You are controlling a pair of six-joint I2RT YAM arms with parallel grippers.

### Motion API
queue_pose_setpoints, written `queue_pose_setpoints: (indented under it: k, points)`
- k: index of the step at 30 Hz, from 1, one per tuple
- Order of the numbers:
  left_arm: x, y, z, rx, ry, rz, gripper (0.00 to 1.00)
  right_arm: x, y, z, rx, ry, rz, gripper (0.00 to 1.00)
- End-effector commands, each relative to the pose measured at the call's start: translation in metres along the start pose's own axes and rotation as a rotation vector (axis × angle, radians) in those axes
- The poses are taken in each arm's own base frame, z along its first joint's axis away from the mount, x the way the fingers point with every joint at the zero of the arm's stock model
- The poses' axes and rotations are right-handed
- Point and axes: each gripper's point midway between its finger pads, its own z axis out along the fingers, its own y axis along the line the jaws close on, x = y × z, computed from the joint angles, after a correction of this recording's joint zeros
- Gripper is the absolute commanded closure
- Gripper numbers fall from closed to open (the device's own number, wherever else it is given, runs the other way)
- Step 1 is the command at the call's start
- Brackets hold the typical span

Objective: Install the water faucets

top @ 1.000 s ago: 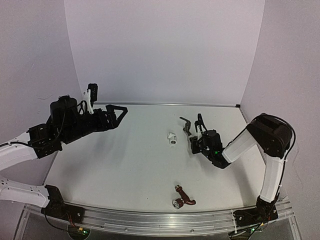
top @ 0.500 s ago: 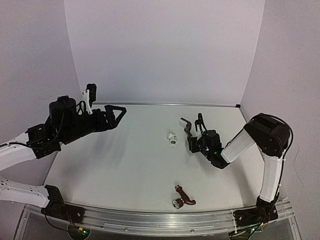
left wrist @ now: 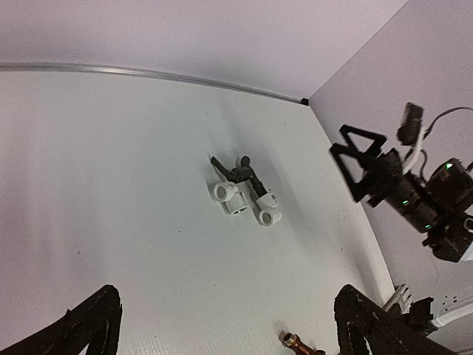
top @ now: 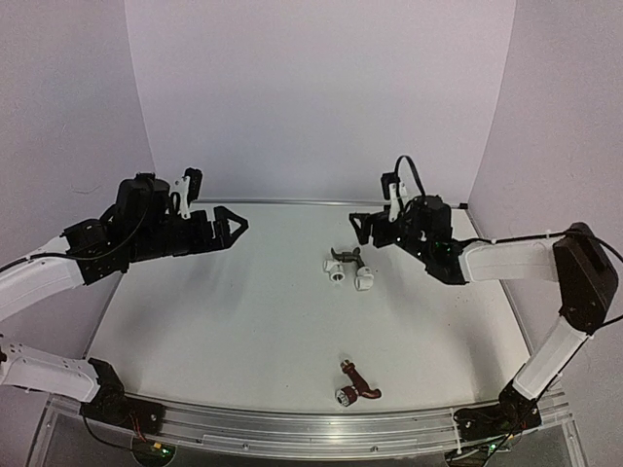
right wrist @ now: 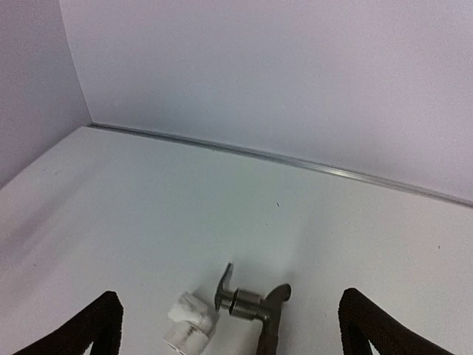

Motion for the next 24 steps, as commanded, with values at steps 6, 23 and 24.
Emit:
queue_pose_setpoints:
  k: [6,23,24]
  points:
    - [-0.028,0.091,0.006,-0.124,0.076,-0.223,0.0,-0.032,-0.053,-0.042,-0.07,0.17,0.025,0.02]
    - [0.045,0.19,0.016,-0.325,0.185,-0.424,0.0,0.047,-0.106,-0.067,-0.066,0.397,0.076,0.02]
    - [0.045,0.189,0.015,-0.323,0.182,-0.423,0.0,0.047,-0.105,-0.067,-0.07,0.397,0.075,0.02]
